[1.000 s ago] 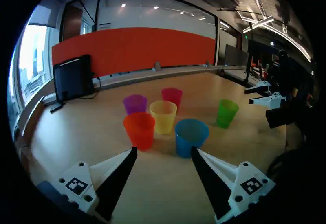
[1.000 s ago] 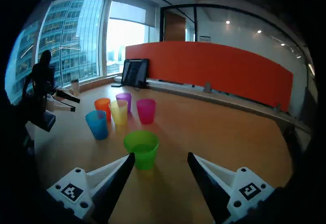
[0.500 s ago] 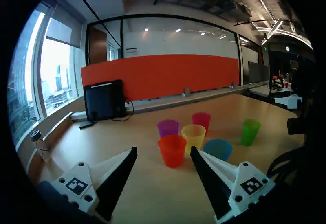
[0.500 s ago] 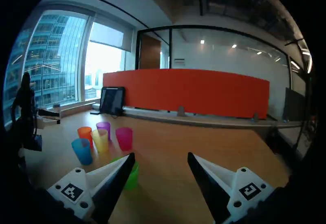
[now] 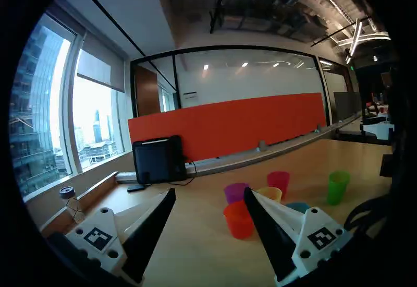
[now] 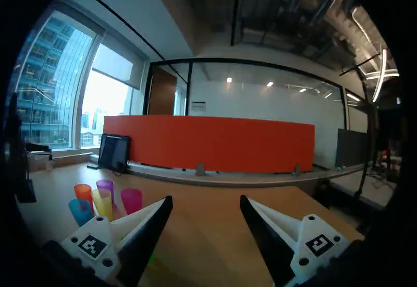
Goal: Pour water
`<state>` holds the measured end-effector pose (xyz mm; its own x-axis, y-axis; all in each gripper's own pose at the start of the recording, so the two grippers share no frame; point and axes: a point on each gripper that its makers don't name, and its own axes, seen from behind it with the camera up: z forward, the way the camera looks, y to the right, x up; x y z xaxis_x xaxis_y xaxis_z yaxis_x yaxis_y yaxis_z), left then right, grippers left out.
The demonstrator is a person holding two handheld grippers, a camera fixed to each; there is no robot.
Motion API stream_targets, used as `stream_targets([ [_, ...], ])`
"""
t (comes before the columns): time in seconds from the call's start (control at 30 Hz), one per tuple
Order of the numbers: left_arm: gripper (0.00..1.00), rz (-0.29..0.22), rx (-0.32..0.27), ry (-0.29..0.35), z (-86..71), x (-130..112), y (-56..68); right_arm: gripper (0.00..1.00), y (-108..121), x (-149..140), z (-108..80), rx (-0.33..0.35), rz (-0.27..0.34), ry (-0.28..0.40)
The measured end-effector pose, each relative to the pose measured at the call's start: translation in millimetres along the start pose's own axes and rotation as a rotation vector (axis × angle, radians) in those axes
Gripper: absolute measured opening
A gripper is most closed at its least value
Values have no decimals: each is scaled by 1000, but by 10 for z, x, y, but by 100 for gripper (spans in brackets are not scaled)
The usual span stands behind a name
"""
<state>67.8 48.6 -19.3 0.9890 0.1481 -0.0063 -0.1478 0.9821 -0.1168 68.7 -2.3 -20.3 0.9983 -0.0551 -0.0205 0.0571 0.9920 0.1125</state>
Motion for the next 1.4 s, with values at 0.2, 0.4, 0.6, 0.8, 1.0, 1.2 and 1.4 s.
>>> stream_targets([
  [0.2,97,-31,45,35,5,52,-65,100,130,48,-4,-78,7,44],
  [0.4,97,-25,83,51,13,63,-112,100,192,75,-38,-122,-4,68],
  [0.6,97,-40,95,58,37,-19,-85,100,139,50,-80,-123,-17,69],
  [0.8,97,-59,110,69,67,-106,-88,100,119,32,-100,-121,-7,68],
  [1.0,97,-80,117,80,99,-161,-88,100,112,23,-101,-117,11,58],
  [1.2,97,-89,109,83,132,-254,-119,100,125,92,-90,-122,30,61],
  [1.4,97,-105,114,74,128,-374,-228,100,136,141,-93,-127,40,66],
])
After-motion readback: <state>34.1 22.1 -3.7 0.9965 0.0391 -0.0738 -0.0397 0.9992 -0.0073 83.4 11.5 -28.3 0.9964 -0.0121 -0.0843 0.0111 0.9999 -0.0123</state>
